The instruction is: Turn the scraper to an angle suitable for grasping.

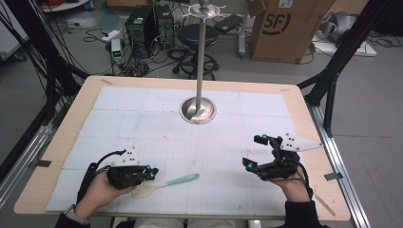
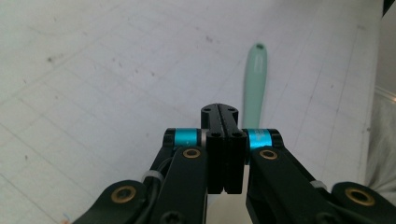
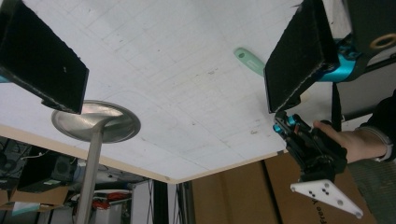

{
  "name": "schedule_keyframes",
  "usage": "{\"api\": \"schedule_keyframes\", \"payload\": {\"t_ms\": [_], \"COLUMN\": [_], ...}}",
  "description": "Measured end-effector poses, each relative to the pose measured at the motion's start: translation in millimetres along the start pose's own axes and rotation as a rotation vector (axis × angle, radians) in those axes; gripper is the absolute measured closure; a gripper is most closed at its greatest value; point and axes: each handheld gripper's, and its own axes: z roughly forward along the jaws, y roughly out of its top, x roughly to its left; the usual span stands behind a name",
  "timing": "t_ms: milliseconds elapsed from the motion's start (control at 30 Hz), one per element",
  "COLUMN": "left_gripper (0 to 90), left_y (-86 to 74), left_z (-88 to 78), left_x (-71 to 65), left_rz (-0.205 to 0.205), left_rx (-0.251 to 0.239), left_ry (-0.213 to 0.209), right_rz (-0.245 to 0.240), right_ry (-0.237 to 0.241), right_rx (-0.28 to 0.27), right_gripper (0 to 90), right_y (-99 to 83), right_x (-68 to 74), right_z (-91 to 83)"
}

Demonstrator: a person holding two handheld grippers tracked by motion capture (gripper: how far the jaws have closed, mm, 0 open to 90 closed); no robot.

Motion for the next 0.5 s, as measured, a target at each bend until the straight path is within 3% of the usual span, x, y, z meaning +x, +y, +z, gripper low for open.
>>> {"api": "schedule_keyframes", "payload": {"t_ms": [67, 100, 267, 300, 333, 367, 467, 500], "left_gripper": [82.9, 76.1, 67.6, 64.1, 54.2, 54.2, 32.0, 32.0], "left_y": [4.0, 5.5, 10.5, 11.8, 13.0, 14.8, 21.6, 23.5], "left_z": [-0.7, -0.4, 1.7, 2.8, 3.9, 5.3, 9.4, 10.7], "left_x": [-1.9, -3.6, -11.6, -12.3, -12.8, -13.1, -17.1, -19.6], "left_rz": [0.009, 0.021, 0.085, 0.092, 0.105, 0.114, 0.145, 0.164], "left_rx": [-0.013, -0.021, -0.059, -0.062, -0.066, -0.061, -0.024, -0.013], "left_ry": [-0.019, -0.029, -0.066, -0.081, -0.095, -0.11, -0.12, -0.12], "right_rz": [-0.001, 0.001, 0.004, 0.006, 0.007, 0.007, 0.013, 0.013], "right_ry": [-0.002, -0.002, -0.001, 0.001, 0.003, 0.003, 0.002, 0.002], "right_rx": [-0.003, -0.003, -0.009, -0.009, -0.013, -0.013, -0.016, -0.016], "right_gripper": [5.5, 5.5, 5.5, 5.5, 5.5, 5.5, 5.5, 5.5], "right_y": [0.0, 0.0, 0.1, 0.1, 0.2, 0.2, -0.1, -0.1], "right_x": [-0.2, -0.3, -1.4, -1.5, -2.2, -2.2, -4.3, -4.3], "right_z": [-0.2, -0.4, -1.0, -1.4, -2.4, -2.4, -3.3, -3.3]}}
